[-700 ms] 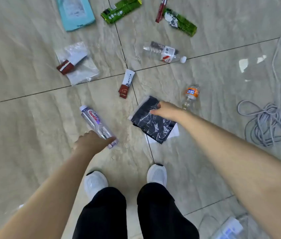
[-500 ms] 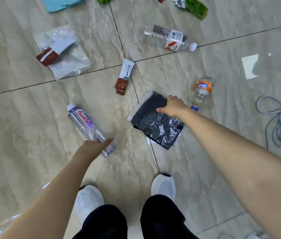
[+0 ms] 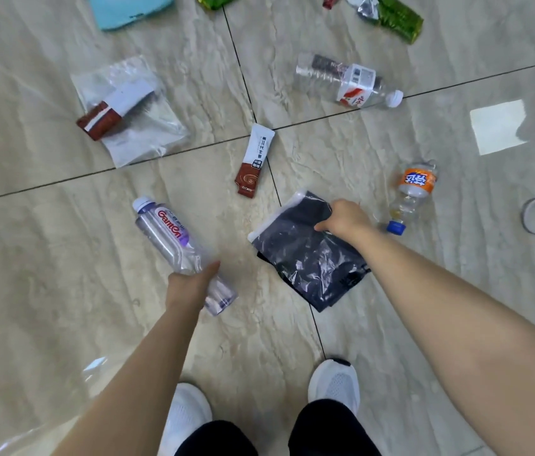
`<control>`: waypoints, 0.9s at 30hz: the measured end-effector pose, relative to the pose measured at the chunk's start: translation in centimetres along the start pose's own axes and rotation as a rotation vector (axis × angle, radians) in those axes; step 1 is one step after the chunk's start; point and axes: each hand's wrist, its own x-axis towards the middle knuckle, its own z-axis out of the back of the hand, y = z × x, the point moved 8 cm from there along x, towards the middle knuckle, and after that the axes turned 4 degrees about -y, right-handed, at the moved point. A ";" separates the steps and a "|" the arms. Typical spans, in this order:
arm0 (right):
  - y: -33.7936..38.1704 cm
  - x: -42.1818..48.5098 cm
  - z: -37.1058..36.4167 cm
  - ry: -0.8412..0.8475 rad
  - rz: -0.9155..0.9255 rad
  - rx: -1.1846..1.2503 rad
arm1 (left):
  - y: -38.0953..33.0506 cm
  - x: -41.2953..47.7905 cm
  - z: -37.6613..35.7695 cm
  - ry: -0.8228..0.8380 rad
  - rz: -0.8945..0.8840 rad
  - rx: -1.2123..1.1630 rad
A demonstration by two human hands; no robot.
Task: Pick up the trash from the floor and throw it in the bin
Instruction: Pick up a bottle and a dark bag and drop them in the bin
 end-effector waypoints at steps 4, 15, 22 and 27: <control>4.0 -3.0 4.4 -0.039 0.009 0.098 | -4.0 -3.5 3.8 -0.006 -0.077 0.080; 22.8 -8.5 26.1 -0.203 0.082 0.339 | -25.0 -13.0 20.3 -0.071 -0.251 0.226; 34.8 -3.8 38.5 -0.243 0.126 0.561 | -43.7 -12.8 24.5 -0.096 -0.328 0.224; 41.8 0.8 44.1 -0.265 0.077 0.719 | -54.2 -11.4 26.6 -0.102 -0.343 0.218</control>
